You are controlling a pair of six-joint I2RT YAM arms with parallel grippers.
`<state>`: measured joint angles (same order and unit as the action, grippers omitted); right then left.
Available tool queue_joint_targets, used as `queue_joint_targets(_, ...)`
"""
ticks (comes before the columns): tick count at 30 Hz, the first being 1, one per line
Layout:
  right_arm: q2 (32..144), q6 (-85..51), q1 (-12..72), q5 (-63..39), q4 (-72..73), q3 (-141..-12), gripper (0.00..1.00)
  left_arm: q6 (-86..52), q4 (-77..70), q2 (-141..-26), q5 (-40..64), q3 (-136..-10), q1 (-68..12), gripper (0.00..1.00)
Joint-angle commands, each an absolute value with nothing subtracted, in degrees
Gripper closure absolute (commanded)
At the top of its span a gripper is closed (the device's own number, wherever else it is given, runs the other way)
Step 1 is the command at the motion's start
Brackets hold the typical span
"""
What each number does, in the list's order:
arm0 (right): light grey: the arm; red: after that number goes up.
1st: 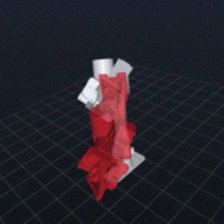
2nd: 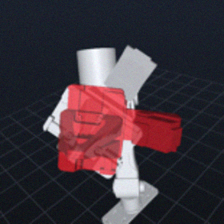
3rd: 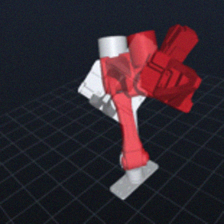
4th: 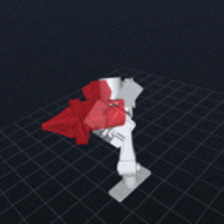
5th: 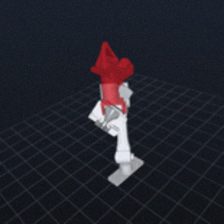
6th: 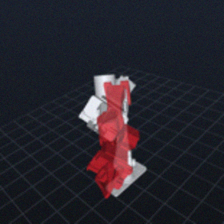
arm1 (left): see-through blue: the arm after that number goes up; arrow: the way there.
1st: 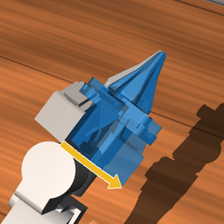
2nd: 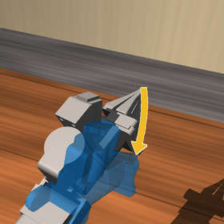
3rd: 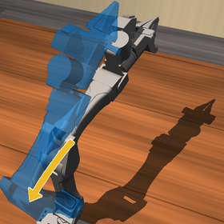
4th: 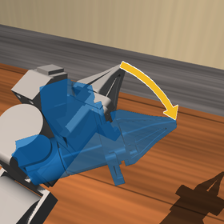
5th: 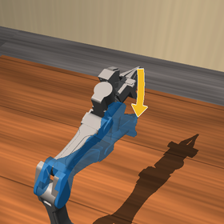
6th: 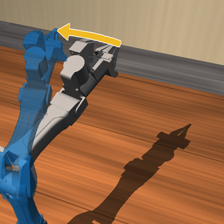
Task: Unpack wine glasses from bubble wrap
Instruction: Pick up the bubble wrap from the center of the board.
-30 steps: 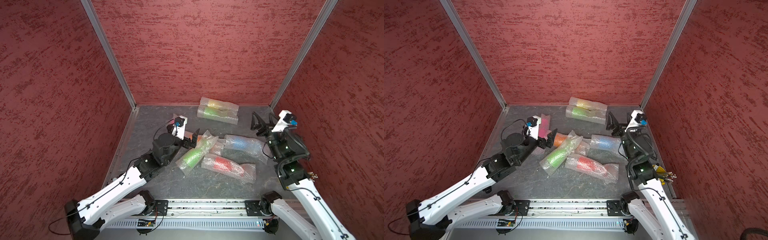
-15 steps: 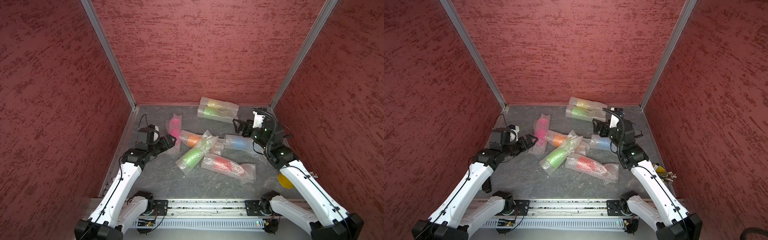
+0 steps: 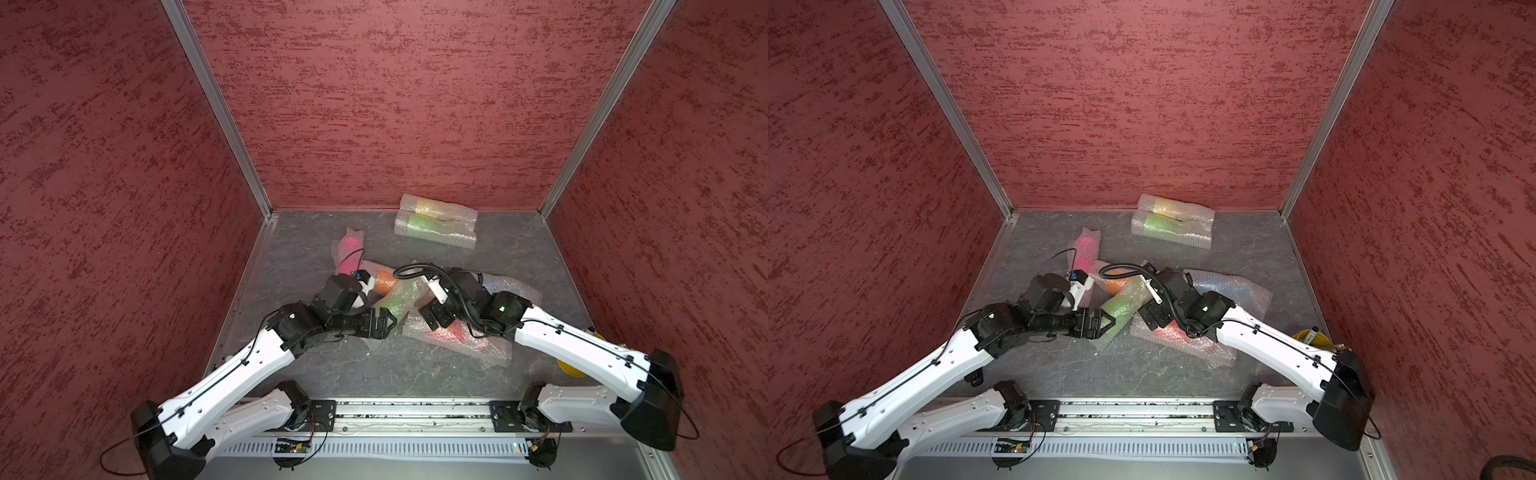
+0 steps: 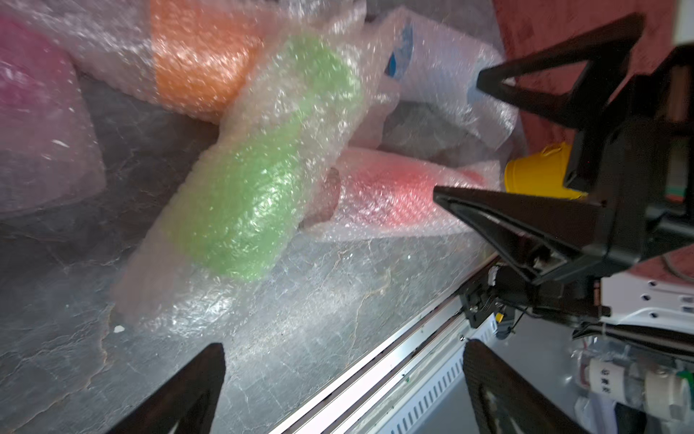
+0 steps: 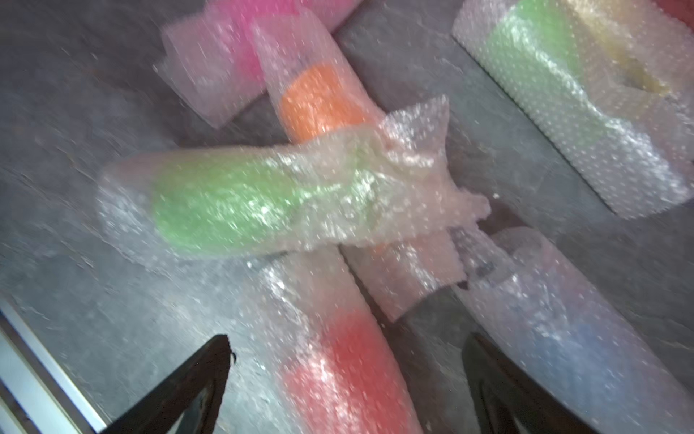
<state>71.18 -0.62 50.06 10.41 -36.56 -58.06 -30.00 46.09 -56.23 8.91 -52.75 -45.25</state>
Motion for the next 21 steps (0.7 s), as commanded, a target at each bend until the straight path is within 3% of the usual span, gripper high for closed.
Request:
queue_joint_targets(1, 71.83, 5.88, 51.16, 15.12, -44.70, -57.22, 0.02, -31.38, 44.90, -58.15, 5.30, -51.03, -46.41, 0.00)
queue_joint_targets(5, 72.55, 9.41, 51.55, 8.55, -46.15, -57.55, 0.01, -32.42, 41.32, -59.96, 7.89, -49.70, -46.50, 0.00)
queue_joint_targets(10, 72.80, 18.42, 52.29, 11.23, -48.52, -51.79, 0.01, -33.31, 41.55, -56.98, 7.58, -48.32, -44.48, 0.00)
queue_joint_targets(16, 70.66, 21.25, 52.29, 11.25, -43.89, -44.82, 0.01, -33.59, 41.84, -51.19, 14.35, -45.44, -36.02, 0.00)
queue_joint_targets(21, 72.56, 23.14, 52.29, 13.76, -40.17, -42.39, 0.01, -33.05, 41.60, -50.76, 16.51, -45.17, -35.60, 0.00)
